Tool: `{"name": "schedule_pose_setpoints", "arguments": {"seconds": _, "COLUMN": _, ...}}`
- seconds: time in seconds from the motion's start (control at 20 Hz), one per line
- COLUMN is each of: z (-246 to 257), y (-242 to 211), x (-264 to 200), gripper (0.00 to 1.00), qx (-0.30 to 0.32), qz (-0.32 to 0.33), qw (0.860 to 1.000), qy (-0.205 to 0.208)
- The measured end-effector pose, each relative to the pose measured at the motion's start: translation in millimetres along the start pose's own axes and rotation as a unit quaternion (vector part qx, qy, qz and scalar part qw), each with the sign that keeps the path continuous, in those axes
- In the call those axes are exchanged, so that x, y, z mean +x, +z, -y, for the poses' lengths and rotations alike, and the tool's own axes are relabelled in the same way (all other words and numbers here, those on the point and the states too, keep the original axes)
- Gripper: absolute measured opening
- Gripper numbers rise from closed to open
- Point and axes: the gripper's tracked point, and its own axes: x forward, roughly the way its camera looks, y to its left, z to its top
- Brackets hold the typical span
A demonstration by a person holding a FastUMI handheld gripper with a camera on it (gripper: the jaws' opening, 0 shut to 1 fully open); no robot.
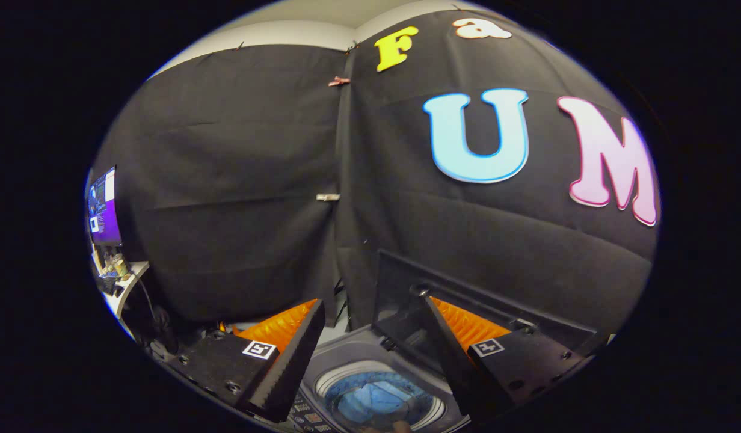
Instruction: Put the clothes into the washing machine and then close the washing machine lid.
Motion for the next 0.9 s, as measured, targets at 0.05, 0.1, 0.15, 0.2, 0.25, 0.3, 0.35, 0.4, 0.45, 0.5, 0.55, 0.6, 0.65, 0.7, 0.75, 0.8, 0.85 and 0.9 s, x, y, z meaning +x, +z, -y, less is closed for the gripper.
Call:
{"name": "schedule_pose_setpoints", "arguments": {"seconds": 0.05, "z": 8.5, "y": 5.6, "x": 1.3, "gripper": 1.0, "qx": 0.004, "qz": 0.016, "qw": 1.0, "qy": -0.02}}
{"name": "schedule_pose_setpoints", "arguments": {"seconds": 0.1, "z": 19.2, "y": 11.2, "x": 1.9, "gripper": 1.0, "qx": 0.005, "qz": 0.027, "qw": 0.999, "qy": -0.042}}
{"name": "schedule_pose_setpoints", "arguments": {"seconds": 0.15, "z": 28.7, "y": 17.7, "x": -0.3, "gripper": 1.0, "qx": 0.005, "qz": 0.036, "qw": 0.997, "qy": -0.065}}
{"name": "schedule_pose_setpoints", "arguments": {"seconds": 0.2, "z": 39.3, "y": 22.7, "x": -0.5, "gripper": 1.0, "qx": 0.006, "qz": 0.048, "qw": 0.995, "qy": -0.089}}
{"name": "schedule_pose_setpoints", "arguments": {"seconds": 0.25, "z": 52.4, "y": 27.2, "x": -0.9, "gripper": 1.0, "qx": 0.009, "qz": 0.062, "qw": 0.991, "qy": -0.115}}
{"name": "schedule_pose_setpoints", "arguments": {"seconds": 0.3, "z": 64.5, "y": 33.6, "x": -0.3, "gripper": 1.0, "qx": 0.013, "qz": 0.076, "qw": 0.987, "qy": -0.139}}
{"name": "schedule_pose_setpoints", "arguments": {"seconds": 0.35, "z": 73.0, "y": 38.6, "x": -0.5, "gripper": 1.0, "qx": 0.019, "qz": 0.085, "qw": 0.983, "qy": -0.161}}
{"name": "schedule_pose_setpoints", "arguments": {"seconds": 0.4, "z": 84.3, "y": 43.4, "x": -2.0, "gripper": 1.0, "qx": 0.026, "qz": 0.09, "qw": 0.979, "qy": -0.182}}
{"name": "schedule_pose_setpoints", "arguments": {"seconds": 0.45, "z": 92.6, "y": 46.7, "x": -7.5, "gripper": 1.0, "qx": 0.033, "qz": 0.092, "qw": 0.975, "qy": -0.201}}
{"name": "schedule_pose_setpoints", "arguments": {"seconds": 0.5, "z": 103.8, "y": 45.8, "x": -8.0, "gripper": 1.0, "qx": 0.04, "qz": 0.089, "qw": 0.97, "qy": -0.223}}
{"name": "schedule_pose_setpoints", "arguments": {"seconds": 0.55, "z": 115.0, "y": 43.2, "x": -9.3, "gripper": 1.0, "qx": 0.048, "qz": 0.087, "qw": 0.965, "qy": -0.242}}
{"name": "schedule_pose_setpoints", "arguments": {"seconds": 0.6, "z": 128.7, "y": 40.6, "x": -8.5, "gripper": 1.0, "qx": 0.056, "qz": 0.083, "qw": 0.961, "qy": -0.259}}
{"name": "schedule_pose_setpoints", "arguments": {"seconds": 0.65, "z": 139.7, "y": 40.1, "x": -7.9, "gripper": 1.0, "qx": 0.065, "qz": 0.078, "qw": 0.956, "qy": -0.275}}
{"name": "schedule_pose_setpoints", "arguments": {"seconds": 0.7, "z": 151.1, "y": 37.2, "x": -6.1, "gripper": 1.0, "qx": 0.073, "qz": 0.072, "qw": 0.951, "qy": -0.293}}
{"name": "schedule_pose_setpoints", "arguments": {"seconds": 0.75, "z": 161.5, "y": 30.3, "x": -5.3, "gripper": 1.0, "qx": 0.078, "qz": 0.063, "qw": 0.946, "qy": -0.31}}
{"name": "schedule_pose_setpoints", "arguments": {"seconds": 0.8, "z": 171.3, "y": 23.7, "x": -4.9, "gripper": 1.0, "qx": 0.082, "qz": 0.051, "qw": 0.941, "qy": -0.325}}
{"name": "schedule_pose_setpoints", "arguments": {"seconds": 0.85, "z": 179.2, "y": 16.4, "x": -4.3, "gripper": 1.0, "qx": 0.085, "qz": 0.038, "qw": 0.938, "qy": -0.335}}
{"name": "schedule_pose_setpoints", "arguments": {"seconds": 0.9, "z": 185.6, "y": 12.1, "x": -2.9, "gripper": 0.99, "qx": 0.085, "qz": 0.028, "qw": 0.935, "qy": -0.343}}
